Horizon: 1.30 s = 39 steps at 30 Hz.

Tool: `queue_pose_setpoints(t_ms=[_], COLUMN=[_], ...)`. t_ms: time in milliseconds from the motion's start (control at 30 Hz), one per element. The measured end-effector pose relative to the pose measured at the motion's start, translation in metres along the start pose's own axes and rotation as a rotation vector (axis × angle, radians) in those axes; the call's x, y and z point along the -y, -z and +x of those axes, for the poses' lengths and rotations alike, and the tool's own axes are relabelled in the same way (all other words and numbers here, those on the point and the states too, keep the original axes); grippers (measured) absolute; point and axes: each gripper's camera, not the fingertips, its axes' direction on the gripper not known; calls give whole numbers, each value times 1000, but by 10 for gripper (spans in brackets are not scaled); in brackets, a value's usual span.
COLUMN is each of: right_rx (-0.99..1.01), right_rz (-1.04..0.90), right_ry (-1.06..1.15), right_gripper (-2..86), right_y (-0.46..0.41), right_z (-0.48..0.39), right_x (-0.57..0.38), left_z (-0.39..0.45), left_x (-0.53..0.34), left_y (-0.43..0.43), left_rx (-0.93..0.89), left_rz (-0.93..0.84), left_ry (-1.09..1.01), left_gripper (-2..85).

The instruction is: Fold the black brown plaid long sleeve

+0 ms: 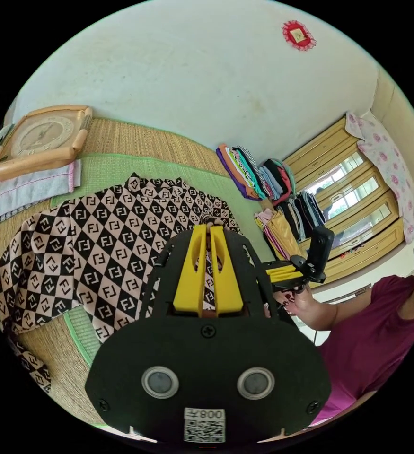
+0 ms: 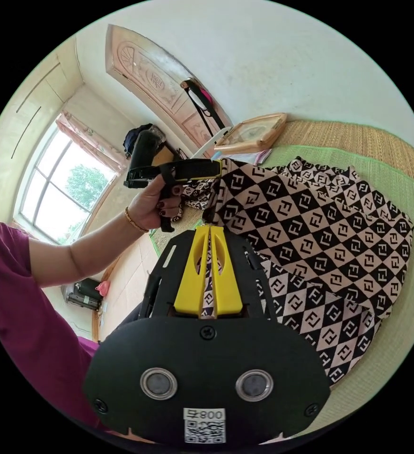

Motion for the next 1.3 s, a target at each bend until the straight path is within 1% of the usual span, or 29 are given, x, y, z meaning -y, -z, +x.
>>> queue_pose_setpoints(t_ms=[167,233,300,400,533,600,700,800,900,1000,1067,1133,1200,1300], right_rx=[57,55,32,-18,-64,-89,-118,-147,-177,-174,-183,-207,-233,-339], right_rz=[-131,-156,-168,-173,-174,-188,-198,-199,-228,-242,-214,-183,-143,-73], right_ry=[-9,-1,-5,-37,-84,-85,-78,-78,-87,-88,-87,-107,-134,-182], right_gripper=[1,1,1,1,1,0,1,1,1,1,1,1,1,0], right_y=[-65,-77,-82,-84,-88,-95,-108,-120,-136,-143,-134,-121,-102,-64], right_z=[-1,-6,-8,1,19,22,21,18,17,10,2,1,4,10], right_x=[13,13,11,8,13,18,26,29,27,20,10,-2,-17,-44], left_z=[-52,-80,-100,-135,-172,-178,-173,-163,-159,-153,-150,-152,-154,-148], left_x=[-13,-20,-26,-35,-52,-59,-65,-68,-67,-66,-69,-76,-80,-83], left_y=[16,17,15,8,10,10,-3,-22,-41,-38,-35,-43,-50,-46], left_rx=[49,45,60,22,36,-10,-43,-26,67,66,91,108,89,109], left_rz=[-9,-18,-24,-20,54,81,29,-35,-116,-74,-54,-86,-96,-37], left_ry=[98,147,193,276,389,394,358,307,299,284,279,285,294,292], left_gripper=[12,14,17,24,42,53,68,64,31,21,19,20,25,33])
